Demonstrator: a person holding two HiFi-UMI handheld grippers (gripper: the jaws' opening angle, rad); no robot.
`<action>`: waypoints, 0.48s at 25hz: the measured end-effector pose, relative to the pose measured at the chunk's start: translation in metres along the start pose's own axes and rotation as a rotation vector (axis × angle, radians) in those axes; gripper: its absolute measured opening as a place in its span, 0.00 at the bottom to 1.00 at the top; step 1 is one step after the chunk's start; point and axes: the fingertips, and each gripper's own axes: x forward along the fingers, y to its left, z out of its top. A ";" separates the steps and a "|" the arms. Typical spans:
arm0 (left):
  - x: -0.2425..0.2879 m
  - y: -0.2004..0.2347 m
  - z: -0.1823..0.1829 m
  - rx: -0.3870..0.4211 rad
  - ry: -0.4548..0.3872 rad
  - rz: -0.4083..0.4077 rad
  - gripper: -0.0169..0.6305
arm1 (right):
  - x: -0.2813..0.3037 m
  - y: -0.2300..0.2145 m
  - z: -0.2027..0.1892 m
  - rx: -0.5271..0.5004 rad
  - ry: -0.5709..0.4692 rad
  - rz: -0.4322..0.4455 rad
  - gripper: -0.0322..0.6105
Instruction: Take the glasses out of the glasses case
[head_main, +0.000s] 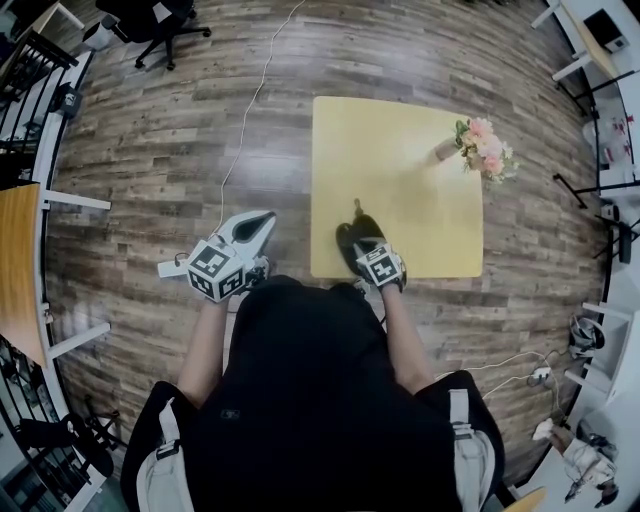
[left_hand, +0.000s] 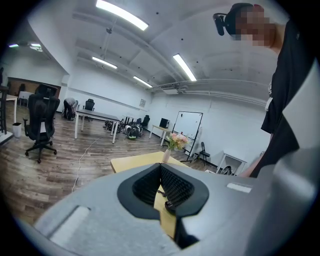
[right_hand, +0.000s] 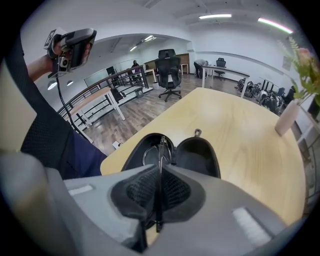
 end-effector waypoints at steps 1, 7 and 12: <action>-0.001 0.000 0.000 0.000 -0.001 0.000 0.04 | 0.000 0.000 0.000 -0.001 0.002 -0.002 0.08; -0.008 0.000 0.001 0.002 -0.005 -0.006 0.04 | -0.005 0.000 0.004 0.005 0.000 -0.023 0.08; -0.003 -0.004 0.003 0.007 -0.003 -0.037 0.04 | -0.015 -0.002 0.004 0.020 -0.015 -0.047 0.08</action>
